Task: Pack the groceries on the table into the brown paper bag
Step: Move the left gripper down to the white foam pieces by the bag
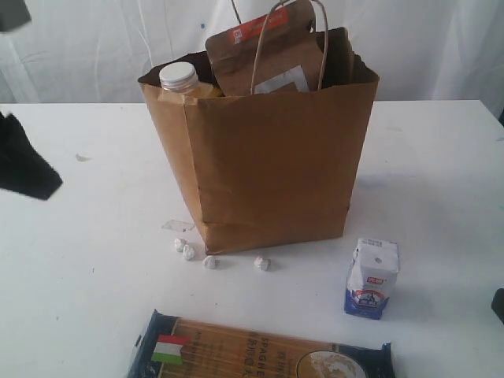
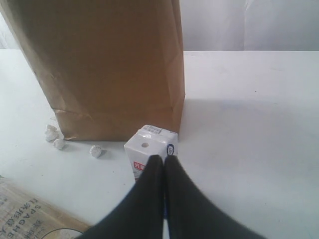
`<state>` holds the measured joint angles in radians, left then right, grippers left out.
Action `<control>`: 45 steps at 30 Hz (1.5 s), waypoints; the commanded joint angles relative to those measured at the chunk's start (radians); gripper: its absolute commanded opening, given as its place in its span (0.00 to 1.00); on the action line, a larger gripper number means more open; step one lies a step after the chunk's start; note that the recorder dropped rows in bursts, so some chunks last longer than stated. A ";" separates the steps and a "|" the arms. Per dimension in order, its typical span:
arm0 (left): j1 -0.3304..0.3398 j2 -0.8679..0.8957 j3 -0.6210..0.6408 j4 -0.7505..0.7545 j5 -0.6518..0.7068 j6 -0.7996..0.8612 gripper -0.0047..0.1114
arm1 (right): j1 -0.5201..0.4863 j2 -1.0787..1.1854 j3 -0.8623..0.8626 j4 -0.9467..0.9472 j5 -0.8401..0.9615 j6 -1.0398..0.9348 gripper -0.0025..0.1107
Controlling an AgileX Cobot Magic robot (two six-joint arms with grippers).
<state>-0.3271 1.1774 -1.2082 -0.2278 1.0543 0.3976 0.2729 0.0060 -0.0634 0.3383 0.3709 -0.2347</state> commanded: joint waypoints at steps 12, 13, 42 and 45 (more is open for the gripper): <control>0.000 0.038 0.501 -0.191 -0.833 0.105 0.55 | -0.004 -0.006 0.005 0.001 -0.005 0.004 0.02; -0.002 0.052 0.501 -0.203 -0.853 0.103 0.55 | -0.004 -0.006 0.005 0.001 -0.005 0.004 0.02; -0.104 0.593 0.272 -0.258 -0.991 -0.164 0.47 | -0.004 -0.006 0.005 0.001 -0.005 0.004 0.02; -0.104 0.616 0.263 -0.267 -0.987 -0.165 0.47 | -0.004 -0.006 0.005 0.001 -0.005 0.004 0.02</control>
<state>-0.4264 1.7781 -0.9341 -0.4753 0.0478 0.2434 0.2729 0.0060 -0.0634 0.3383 0.3709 -0.2317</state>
